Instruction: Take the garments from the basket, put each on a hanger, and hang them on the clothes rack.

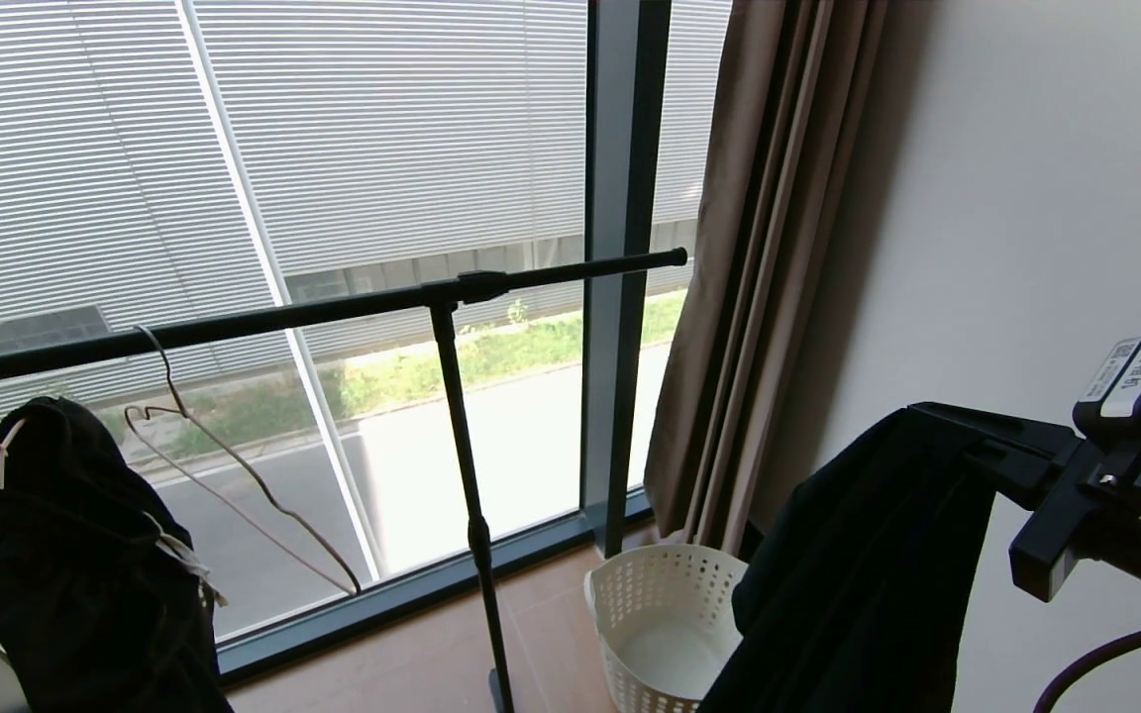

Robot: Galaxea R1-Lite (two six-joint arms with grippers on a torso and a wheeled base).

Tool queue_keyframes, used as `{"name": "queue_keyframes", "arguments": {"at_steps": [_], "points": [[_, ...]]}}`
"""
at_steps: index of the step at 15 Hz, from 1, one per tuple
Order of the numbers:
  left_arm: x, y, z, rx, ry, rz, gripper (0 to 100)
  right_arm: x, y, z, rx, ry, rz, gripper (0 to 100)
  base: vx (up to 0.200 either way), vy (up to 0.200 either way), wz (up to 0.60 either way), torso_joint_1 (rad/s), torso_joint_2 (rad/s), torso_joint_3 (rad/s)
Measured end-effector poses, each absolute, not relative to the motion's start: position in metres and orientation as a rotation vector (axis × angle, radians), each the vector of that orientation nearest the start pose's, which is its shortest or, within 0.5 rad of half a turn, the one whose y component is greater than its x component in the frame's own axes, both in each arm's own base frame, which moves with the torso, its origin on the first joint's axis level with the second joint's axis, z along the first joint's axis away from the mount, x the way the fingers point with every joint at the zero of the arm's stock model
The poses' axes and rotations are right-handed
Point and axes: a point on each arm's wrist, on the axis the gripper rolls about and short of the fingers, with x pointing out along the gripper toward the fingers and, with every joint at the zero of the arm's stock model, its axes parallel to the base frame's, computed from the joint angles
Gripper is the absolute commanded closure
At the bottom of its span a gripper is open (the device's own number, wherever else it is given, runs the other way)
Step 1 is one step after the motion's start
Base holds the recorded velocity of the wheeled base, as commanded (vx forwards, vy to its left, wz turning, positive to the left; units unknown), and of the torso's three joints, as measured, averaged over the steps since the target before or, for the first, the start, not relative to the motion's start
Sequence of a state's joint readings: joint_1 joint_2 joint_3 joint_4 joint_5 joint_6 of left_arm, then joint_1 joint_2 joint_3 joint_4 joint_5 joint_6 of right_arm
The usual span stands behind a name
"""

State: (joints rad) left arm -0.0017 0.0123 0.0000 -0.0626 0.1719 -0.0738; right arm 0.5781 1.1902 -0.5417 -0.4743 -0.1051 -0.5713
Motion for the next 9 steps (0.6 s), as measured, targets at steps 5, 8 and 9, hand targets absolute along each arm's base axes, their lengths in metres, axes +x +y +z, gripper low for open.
{"name": "queue_keyframes", "arguments": {"at_steps": [5,8,9], "points": [[-0.0223,0.0039,0.0821,-0.075,-0.056,0.168,0,0.1460,0.0925,0.2151,-0.616,0.028,0.508,100,0.000,0.000,0.60,0.006,0.00,0.002],[-0.0223,0.0039,0.0821,-0.067,-0.055,0.168,0,0.1456,0.0922,0.2160,-0.613,0.021,0.506,100,0.000,0.000,0.60,0.002,0.00,0.002],[-0.0223,0.0039,0.0821,-0.067,-0.055,0.169,0,0.1454,0.0920,0.2163,-0.613,0.021,0.506,100,0.000,0.000,0.60,0.002,0.00,0.002]]}}
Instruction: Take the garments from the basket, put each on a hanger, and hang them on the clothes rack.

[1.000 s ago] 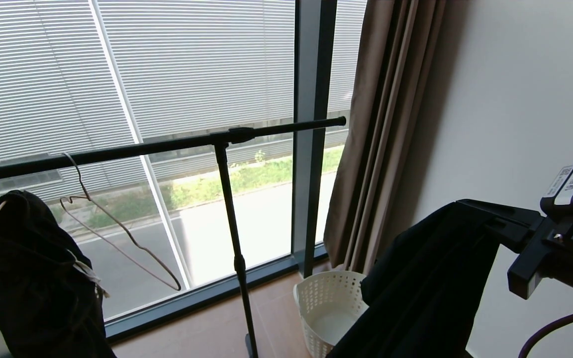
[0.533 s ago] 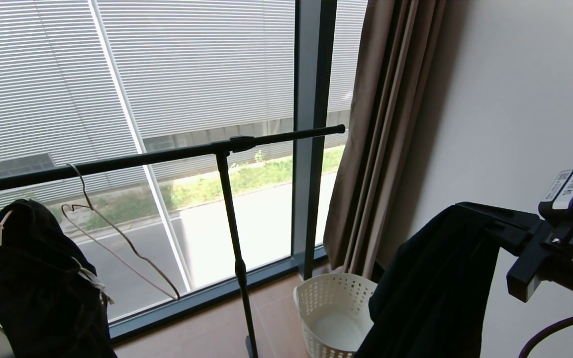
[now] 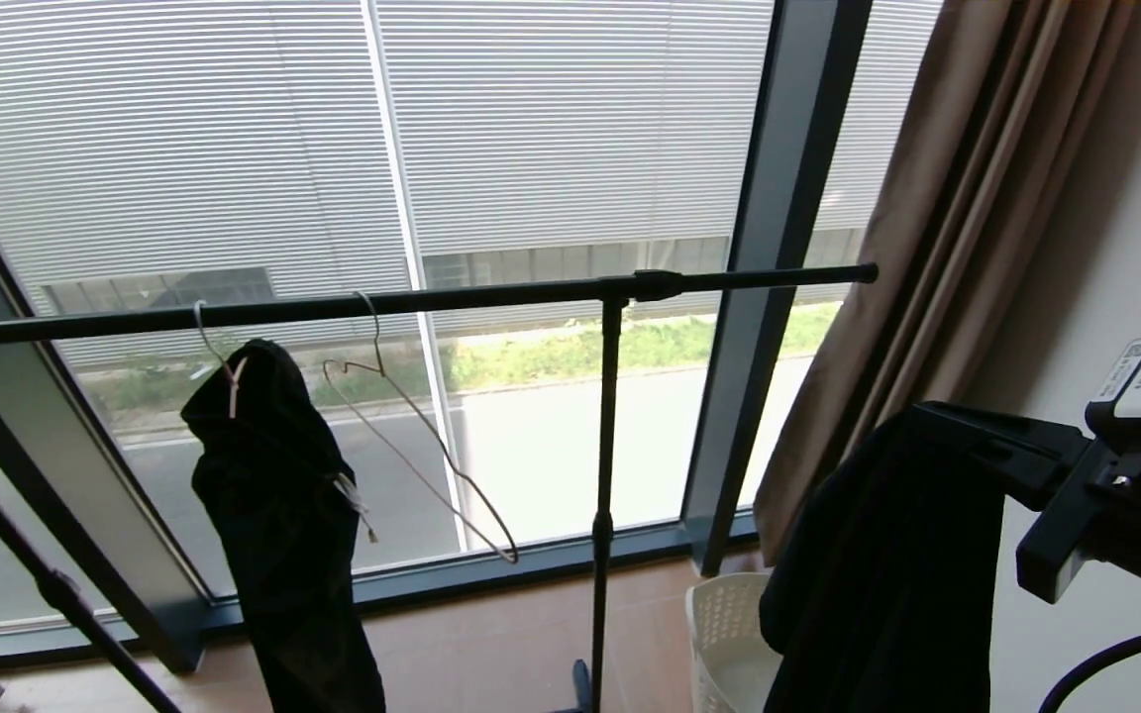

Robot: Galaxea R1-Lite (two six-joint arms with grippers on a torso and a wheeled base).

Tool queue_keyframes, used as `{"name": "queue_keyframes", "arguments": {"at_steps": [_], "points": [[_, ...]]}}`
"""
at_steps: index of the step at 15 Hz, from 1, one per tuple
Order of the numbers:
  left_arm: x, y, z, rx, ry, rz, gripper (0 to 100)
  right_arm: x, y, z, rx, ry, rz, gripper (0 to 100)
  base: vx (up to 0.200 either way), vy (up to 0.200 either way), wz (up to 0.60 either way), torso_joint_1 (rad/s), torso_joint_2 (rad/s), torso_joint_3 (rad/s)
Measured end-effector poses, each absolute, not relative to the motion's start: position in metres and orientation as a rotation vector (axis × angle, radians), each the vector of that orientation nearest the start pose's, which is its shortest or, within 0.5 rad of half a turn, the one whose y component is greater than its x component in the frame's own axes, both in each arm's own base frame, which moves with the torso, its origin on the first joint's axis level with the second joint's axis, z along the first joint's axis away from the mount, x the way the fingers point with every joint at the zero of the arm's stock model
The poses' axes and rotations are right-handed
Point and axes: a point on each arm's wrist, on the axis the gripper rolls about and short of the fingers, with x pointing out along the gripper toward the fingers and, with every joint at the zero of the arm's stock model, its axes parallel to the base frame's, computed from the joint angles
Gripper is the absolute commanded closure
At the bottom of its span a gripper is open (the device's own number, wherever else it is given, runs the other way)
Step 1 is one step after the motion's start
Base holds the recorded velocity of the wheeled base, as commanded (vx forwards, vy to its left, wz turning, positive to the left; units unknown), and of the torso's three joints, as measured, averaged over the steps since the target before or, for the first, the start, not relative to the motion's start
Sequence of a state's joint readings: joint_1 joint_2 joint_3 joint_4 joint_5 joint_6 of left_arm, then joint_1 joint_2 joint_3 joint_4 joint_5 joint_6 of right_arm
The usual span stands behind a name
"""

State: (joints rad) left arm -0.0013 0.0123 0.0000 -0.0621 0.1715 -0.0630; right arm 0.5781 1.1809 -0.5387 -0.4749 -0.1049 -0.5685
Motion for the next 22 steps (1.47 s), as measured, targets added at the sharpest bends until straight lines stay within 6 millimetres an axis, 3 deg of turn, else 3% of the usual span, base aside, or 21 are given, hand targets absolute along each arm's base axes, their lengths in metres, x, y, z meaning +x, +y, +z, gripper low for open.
{"name": "queue_keyframes", "arguments": {"at_steps": [5,11,22], "points": [[-0.0223,0.0039,0.0820,-0.071,-0.055,0.166,0,0.1441,0.0912,0.2158,-0.614,0.019,0.505,100,0.000,0.000,0.12,-0.001,0.00,0.001],[-0.0223,0.0038,0.0821,-0.071,-0.055,0.165,0,0.1433,0.0907,0.2161,-0.614,0.016,0.504,100,-0.200,0.200,0.00,0.003,0.00,0.002],[-0.0223,0.0038,0.0821,-0.062,-0.053,0.165,0,0.1418,0.0897,0.2140,-0.616,0.022,0.505,100,0.000,0.000,0.00,0.000,0.00,0.000]]}}
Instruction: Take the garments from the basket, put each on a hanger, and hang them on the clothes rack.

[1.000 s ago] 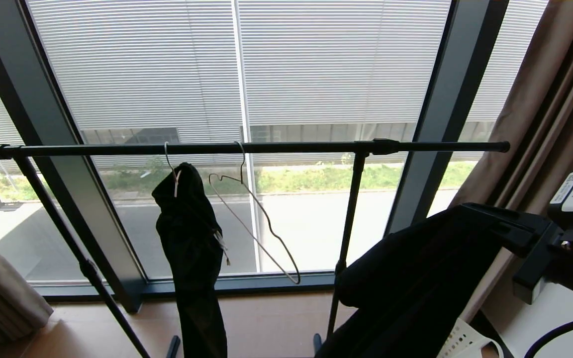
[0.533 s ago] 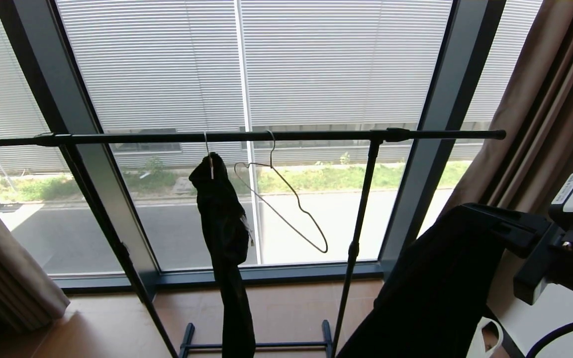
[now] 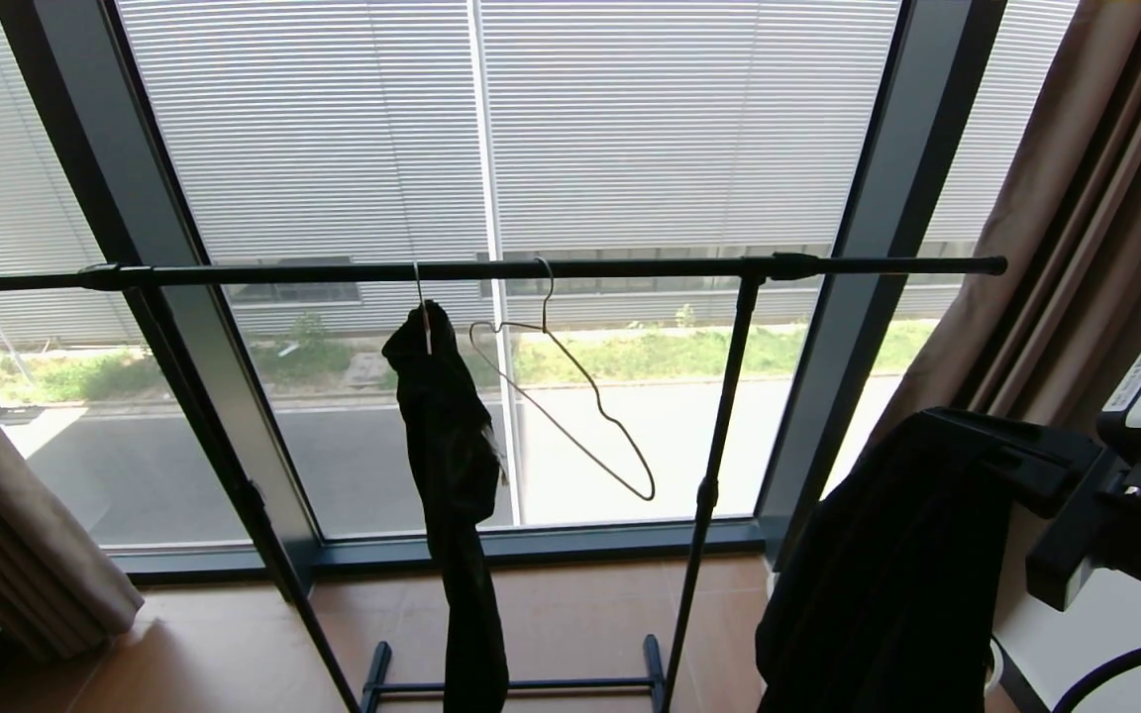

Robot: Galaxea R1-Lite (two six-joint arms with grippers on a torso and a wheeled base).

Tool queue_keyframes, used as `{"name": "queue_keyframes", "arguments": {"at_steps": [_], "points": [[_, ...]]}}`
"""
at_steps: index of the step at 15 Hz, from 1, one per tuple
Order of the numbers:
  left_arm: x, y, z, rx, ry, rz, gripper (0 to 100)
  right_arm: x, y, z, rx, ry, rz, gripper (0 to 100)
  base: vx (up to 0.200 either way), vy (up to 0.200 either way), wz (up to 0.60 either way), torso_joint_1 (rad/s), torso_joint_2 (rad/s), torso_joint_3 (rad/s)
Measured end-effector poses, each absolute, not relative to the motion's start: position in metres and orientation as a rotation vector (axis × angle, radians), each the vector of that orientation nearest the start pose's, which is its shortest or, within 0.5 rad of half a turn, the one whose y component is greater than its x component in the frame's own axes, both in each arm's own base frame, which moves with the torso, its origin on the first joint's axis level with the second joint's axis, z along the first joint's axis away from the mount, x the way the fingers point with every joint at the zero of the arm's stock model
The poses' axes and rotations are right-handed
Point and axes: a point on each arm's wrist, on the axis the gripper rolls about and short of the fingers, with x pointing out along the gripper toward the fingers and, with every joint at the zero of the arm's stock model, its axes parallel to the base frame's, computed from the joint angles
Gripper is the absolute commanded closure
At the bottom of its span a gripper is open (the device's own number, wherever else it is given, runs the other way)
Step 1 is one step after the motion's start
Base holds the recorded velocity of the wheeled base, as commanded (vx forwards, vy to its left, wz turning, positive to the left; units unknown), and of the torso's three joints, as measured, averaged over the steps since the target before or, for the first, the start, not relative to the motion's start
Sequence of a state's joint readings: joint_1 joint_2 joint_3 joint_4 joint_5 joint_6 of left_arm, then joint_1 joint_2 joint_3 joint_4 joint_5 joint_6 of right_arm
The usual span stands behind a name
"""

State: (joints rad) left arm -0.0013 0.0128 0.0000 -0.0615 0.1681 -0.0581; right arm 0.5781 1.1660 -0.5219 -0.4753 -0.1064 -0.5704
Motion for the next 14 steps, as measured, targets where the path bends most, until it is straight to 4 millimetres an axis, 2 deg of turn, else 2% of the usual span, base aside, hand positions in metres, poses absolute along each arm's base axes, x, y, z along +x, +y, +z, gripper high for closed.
{"name": "queue_keyframes", "arguments": {"at_steps": [4,7,9,12,14], "points": [[-0.022,0.004,0.082,-0.003,-0.045,0.164,0,0.141,0.091,0.215,-0.613,0.015,0.513,100,0.000,0.000,0.00,0.000,0.00,0.000],[-0.020,0.004,0.082,0.029,-0.017,0.161,0,0.142,0.100,0.217,-0.602,0.010,0.546,100,0.000,0.000,0.00,0.000,0.00,0.000],[-0.016,0.003,0.085,0.036,0.025,0.149,0,0.147,0.112,0.224,-0.520,0.016,0.573,100,0.000,0.000,0.00,0.000,0.00,0.000],[-0.001,0.003,0.125,-0.030,0.092,0.134,0,0.168,0.137,0.233,-0.364,0.058,0.597,100,0.000,0.000,0.00,0.000,0.00,0.000],[0.023,0.002,0.158,-0.094,0.163,0.114,0,0.184,0.152,0.234,-0.250,0.114,0.588,100,0.000,0.000,0.00,0.000,0.00,0.000]]}}
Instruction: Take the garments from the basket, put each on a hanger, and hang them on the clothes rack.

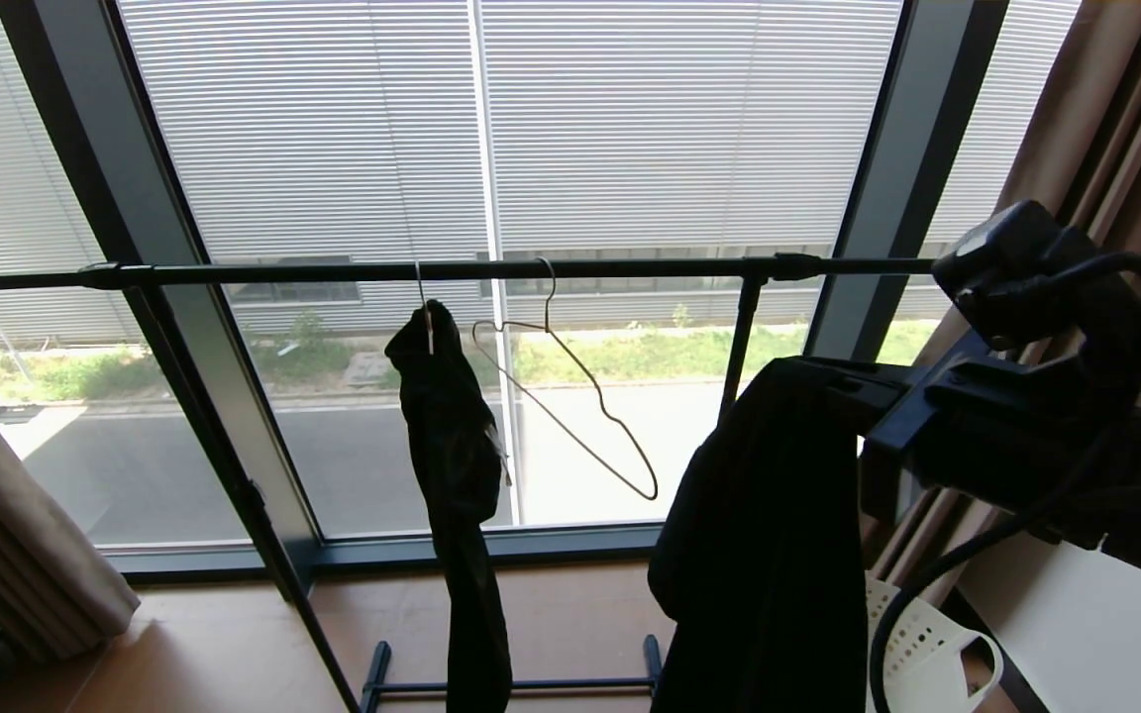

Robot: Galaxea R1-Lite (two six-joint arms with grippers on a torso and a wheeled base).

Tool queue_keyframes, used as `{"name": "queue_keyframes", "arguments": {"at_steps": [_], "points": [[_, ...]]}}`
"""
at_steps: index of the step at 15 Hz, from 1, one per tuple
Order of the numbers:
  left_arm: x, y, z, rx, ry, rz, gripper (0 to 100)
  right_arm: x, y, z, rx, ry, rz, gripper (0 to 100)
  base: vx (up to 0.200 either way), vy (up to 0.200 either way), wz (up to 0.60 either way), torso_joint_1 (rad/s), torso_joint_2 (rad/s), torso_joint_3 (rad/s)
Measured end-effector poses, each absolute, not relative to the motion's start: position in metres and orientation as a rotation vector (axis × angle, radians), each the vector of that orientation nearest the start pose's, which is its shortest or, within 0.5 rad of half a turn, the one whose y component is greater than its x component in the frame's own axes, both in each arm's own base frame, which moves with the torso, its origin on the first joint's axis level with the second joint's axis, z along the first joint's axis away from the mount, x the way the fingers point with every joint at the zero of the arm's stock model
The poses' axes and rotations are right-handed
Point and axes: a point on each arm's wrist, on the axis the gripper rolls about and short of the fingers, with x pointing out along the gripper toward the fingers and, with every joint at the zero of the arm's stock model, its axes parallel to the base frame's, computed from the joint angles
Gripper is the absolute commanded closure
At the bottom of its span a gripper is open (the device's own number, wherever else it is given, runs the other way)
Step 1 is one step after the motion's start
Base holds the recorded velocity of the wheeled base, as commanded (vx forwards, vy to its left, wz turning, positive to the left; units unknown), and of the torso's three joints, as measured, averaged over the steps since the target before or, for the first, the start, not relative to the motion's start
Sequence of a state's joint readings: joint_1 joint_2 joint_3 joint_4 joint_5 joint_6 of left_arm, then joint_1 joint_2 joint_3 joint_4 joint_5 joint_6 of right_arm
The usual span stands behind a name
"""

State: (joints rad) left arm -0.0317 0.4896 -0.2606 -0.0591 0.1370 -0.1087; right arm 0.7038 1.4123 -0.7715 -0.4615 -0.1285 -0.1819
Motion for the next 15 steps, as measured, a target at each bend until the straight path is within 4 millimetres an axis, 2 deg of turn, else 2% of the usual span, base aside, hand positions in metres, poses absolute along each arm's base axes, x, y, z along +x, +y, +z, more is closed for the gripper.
{"name": "queue_keyframes", "arguments": {"at_steps": [3,5,8,11,15], "points": [[0.075,-0.008,0.197,-0.219,0.273,0.039,0,0.204,0.168,0.231,-0.191,0.161,0.509,100,0.000,0.000,0.00,0.000,0.00,0.000],[0.116,-0.030,0.210,-0.260,0.366,-0.027,0,0.216,0.176,0.231,-0.147,0.191,0.430,100,0.000,0.000,0.00,0.000,0.00,0.000],[0.165,-0.091,0.219,-0.265,0.452,-0.187,0,0.224,0.181,0.238,-0.098,0.233,0.329,100,0.000,0.000,0.00,0.000,0.00,0.000],[0.200,-0.151,0.213,-0.272,0.463,-0.310,0,0.218,0.195,0.251,-0.060,0.199,0.254,100,0.000,0.000,0.00,0.000,0.00,0.000],[0.217,-0.217,0.207,-0.271,0.477,-0.438,0,0.208,0.207,0.252,-0.065,0.190,0.271,100,0.000,0.000,0.00,0.000,0.00,0.000]]}}
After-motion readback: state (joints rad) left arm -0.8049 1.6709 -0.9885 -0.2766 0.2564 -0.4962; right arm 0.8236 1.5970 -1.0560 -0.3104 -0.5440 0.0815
